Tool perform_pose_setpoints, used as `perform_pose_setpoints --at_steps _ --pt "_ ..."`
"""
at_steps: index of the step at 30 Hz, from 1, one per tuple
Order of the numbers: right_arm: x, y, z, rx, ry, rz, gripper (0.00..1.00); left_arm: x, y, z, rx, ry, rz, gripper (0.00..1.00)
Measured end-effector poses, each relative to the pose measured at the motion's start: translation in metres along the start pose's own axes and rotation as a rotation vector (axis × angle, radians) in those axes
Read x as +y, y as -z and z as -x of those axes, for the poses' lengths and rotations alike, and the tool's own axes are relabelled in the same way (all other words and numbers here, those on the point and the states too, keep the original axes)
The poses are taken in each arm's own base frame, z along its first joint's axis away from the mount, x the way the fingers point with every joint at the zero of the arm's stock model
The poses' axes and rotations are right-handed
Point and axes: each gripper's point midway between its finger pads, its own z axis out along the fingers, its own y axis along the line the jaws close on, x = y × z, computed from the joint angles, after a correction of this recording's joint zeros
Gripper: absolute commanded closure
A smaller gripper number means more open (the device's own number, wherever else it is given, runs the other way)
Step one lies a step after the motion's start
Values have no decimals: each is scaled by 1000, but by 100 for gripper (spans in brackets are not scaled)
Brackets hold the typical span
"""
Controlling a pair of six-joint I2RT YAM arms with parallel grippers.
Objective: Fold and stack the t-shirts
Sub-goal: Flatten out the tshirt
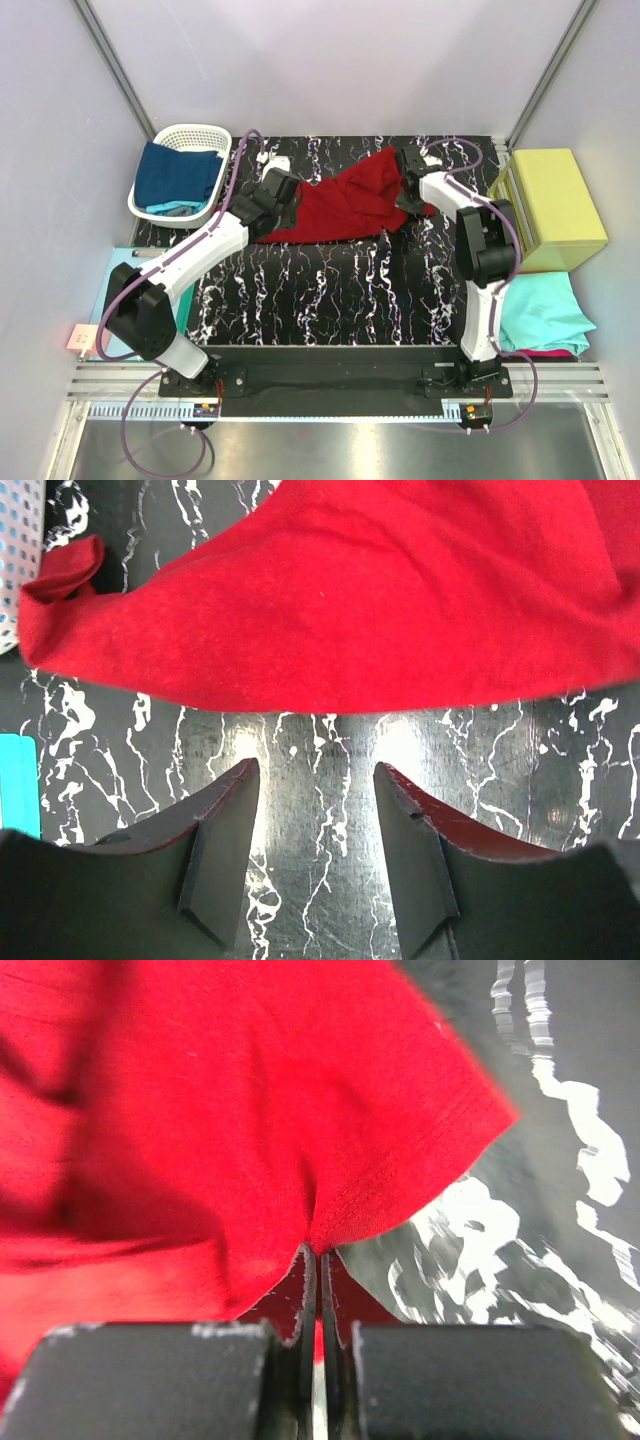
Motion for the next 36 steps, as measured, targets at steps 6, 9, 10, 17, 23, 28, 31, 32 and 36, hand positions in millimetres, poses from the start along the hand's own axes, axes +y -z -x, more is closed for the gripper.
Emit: perform_pose_setpoints --at_steps 6,9,10,17,23,28,31,32,36 --pt "9 100 72 -212 -51 142 100 1 1 2 -10 12 6 46" --pt "15 168 118 -360 -97 245 100 1 1 2 -10 18 5 47" --pt "15 190 130 -405 -112 277 100 1 1 2 -10 21 5 47" --pt "-1 260 151 -535 -148 354 100 3 1 3 -16 24 22 46" --pt "-7 246 139 -507 -115 316 100 6 1 4 -19 26 31 46" --pt "-10 234 129 -483 -93 296 100 3 -1 10 -14 26 31 46" --pt "-13 229 124 -472 -82 287 100 -4 -10 13 -3 22 27 47" --pt "-13 229 123 -470 -80 287 100 -7 -15 13 6 18 29 47" --pt "-15 233 120 -471 -77 294 100 -22 -45 20 42 14 31 48"
